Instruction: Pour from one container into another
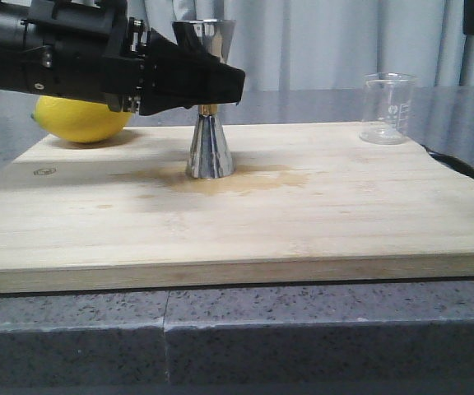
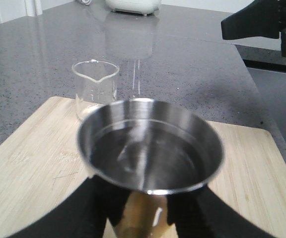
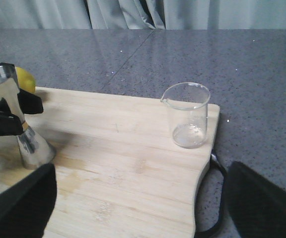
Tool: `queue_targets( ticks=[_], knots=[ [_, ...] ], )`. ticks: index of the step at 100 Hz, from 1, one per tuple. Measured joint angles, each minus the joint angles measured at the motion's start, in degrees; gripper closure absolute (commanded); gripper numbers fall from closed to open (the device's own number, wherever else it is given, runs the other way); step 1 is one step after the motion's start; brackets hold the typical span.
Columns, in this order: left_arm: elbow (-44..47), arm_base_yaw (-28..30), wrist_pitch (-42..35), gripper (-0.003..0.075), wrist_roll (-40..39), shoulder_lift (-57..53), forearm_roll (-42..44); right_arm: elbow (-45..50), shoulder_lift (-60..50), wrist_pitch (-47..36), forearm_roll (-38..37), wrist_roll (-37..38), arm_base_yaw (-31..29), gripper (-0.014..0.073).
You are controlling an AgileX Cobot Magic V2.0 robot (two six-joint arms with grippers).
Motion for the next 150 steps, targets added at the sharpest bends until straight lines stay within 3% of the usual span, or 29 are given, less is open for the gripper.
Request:
queue_targets(
  ticks=[16, 36, 67, 91, 123, 150],
  knots=[
    [0.0, 0.0, 0.13, 0.0398, 0.0, 0.42, -0.14, 0.0, 0.0, -0.23, 0.0, 0.0, 0.0, -0.0002],
    [0.0, 0.0, 0.13, 0.0174, -0.78, 0.42, -0.14, 0.0, 0.0, -0.23, -0.04, 0.0, 0.0, -0.0002],
    [0.0, 0.0, -8.04, 0.0162, -13.3, -6.88, 10.79, -2.54, 0.0, -0.46, -0.13, 0.0, 0.0, -0.0001],
    [0.0, 0.0, -15.84, 0.0162, -31.88, -16.02, 27.72, -5.77, 0.0, -0.7, -0.13, 0.12, 0.0, -0.0001],
    [0.0, 0.0, -18.86, 0.0164, -58.24, -32.71, 49.31, -6.3, -0.07, -1.26, -0.13, 2.05, 0.0, -0.0001],
    [0.0, 0.0, -17.87, 0.0167, -91.66, -45.03, 72.48, -6.3, -1.62, -1.54, -0.13, 2.96, 0.0, -0.0001]
  ],
)
